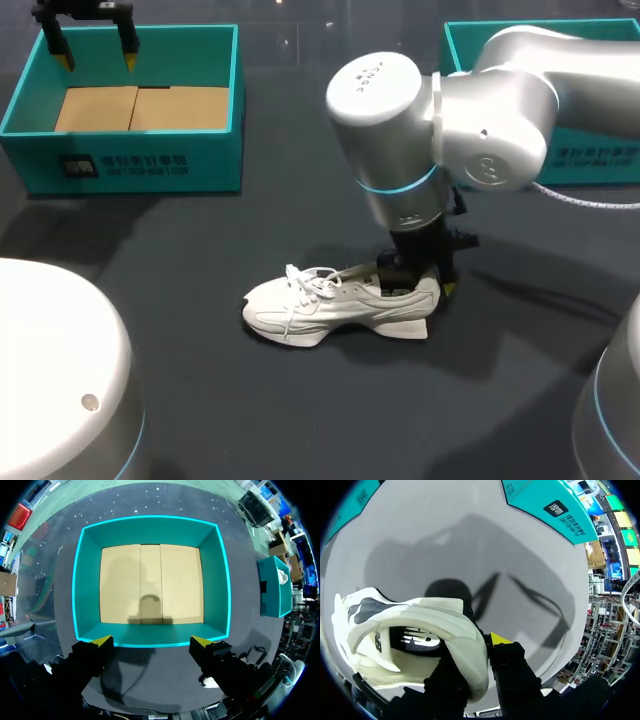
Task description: Take the shoe out of the shoebox, open the shoe tongue, remove and reinsert the insole, then place the shoe into the shoebox
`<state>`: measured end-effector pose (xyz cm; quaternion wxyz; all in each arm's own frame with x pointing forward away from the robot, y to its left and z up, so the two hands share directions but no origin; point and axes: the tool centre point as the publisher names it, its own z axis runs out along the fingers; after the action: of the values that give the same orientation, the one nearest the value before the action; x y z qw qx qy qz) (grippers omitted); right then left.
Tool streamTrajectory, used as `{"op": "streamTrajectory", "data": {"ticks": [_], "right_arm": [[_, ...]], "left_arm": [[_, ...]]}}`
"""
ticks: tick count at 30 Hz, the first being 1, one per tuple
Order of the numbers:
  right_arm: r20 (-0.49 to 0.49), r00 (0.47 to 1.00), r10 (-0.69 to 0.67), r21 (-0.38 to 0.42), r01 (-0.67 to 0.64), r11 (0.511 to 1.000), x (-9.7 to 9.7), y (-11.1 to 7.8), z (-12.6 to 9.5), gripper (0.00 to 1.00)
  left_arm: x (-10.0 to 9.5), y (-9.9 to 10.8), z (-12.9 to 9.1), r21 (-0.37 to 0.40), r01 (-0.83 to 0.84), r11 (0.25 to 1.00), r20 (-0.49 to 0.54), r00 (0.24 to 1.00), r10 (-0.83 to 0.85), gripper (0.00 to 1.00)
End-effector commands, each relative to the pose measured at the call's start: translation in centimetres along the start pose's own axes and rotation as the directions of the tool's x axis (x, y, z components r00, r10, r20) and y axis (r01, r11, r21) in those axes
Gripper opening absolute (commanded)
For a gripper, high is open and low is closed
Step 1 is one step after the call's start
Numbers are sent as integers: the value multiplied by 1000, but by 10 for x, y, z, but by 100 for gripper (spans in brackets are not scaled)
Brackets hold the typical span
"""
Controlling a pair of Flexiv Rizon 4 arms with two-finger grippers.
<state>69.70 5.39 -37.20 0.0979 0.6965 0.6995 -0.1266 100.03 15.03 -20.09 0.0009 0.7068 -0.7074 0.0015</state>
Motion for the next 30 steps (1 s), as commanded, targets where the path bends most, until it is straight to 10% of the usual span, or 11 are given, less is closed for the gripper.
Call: {"op": "streamTrajectory", "data": {"ticks": [1, 5, 15, 18, 30], "right_arm": [[-4, 1000, 0, 12, 0, 1000, 5, 3, 3, 0], [-17, 1000, 0, 21, 1, 1000, 5, 3, 7, 2], [-51, 999, 2, 36, 0, 999, 5, 2, 10, 49], [-73, 997, -2, 30, 4, 1000, 2, 2, 3, 100], [-320, 929, -186, -36, 185, 982, -28, 2, -54, 100]], "left_arm": [[0, 0, 0, 0, 0, 1000, 1, 1000, 0, 100], [0, 0, 0, 0, 0, 1000, 1, 1000, 0, 100], [0, 0, 0, 0, 0, 1000, 1, 1000, 0, 100], [0, 0, 0, 0, 0, 1000, 1, 1000, 0, 100], [0, 0, 0, 0, 0, 1000, 1, 1000, 0, 100]]}}
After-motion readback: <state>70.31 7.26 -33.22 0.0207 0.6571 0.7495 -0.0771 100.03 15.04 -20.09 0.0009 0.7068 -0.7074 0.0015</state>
